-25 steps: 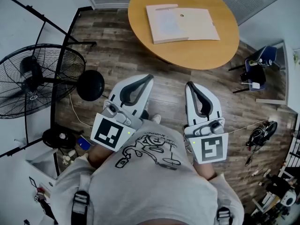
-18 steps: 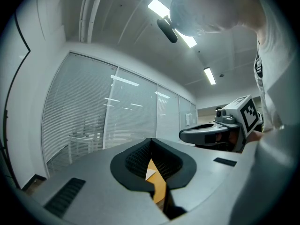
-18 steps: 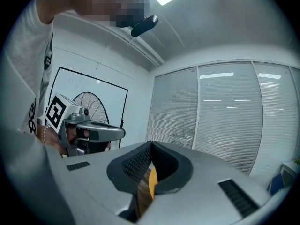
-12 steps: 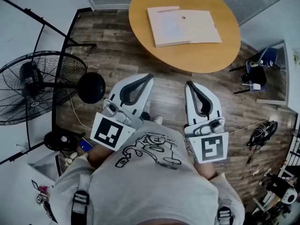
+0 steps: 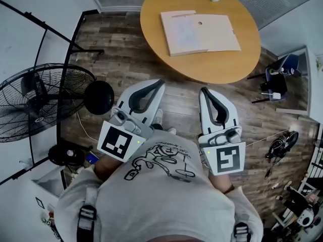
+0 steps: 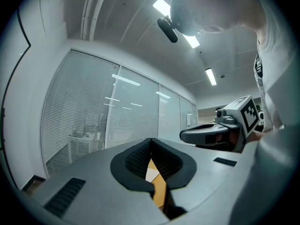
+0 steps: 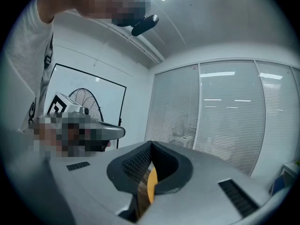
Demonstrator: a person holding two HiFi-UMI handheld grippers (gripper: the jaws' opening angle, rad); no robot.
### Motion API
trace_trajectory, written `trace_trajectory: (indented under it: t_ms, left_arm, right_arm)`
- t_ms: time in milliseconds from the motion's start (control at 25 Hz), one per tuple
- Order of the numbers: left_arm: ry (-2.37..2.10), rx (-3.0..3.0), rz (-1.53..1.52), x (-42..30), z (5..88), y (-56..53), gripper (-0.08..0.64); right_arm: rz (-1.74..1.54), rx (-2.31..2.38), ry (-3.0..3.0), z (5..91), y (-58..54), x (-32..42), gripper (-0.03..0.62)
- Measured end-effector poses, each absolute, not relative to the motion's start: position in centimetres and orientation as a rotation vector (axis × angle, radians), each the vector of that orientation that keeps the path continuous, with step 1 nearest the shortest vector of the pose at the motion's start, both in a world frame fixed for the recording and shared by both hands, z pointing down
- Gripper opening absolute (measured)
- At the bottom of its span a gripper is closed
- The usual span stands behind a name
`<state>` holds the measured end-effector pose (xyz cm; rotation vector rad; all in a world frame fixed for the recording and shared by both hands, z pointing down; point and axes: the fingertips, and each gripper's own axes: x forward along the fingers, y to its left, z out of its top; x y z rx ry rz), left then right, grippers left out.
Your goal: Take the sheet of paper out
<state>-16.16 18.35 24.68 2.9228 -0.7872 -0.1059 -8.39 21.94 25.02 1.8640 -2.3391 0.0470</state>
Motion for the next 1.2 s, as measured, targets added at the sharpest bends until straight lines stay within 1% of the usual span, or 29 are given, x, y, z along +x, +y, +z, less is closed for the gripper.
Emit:
trace_trajectory:
  t_ms: [600, 1200]
  left_arm:
    - [-0.776, 2.908, -0.087, -17.9, 26.1, 14.9, 0.02]
    - [-0.758, 2.903, -0.097, -16.7, 26.4, 14.3, 0.02]
  right_arm:
    - [0.064, 1.884, -2.315, 26.1, 18.7, -9.8, 0.008]
    - [0.066, 1.899, -2.3, 26.5, 18.2, -8.7, 0.008]
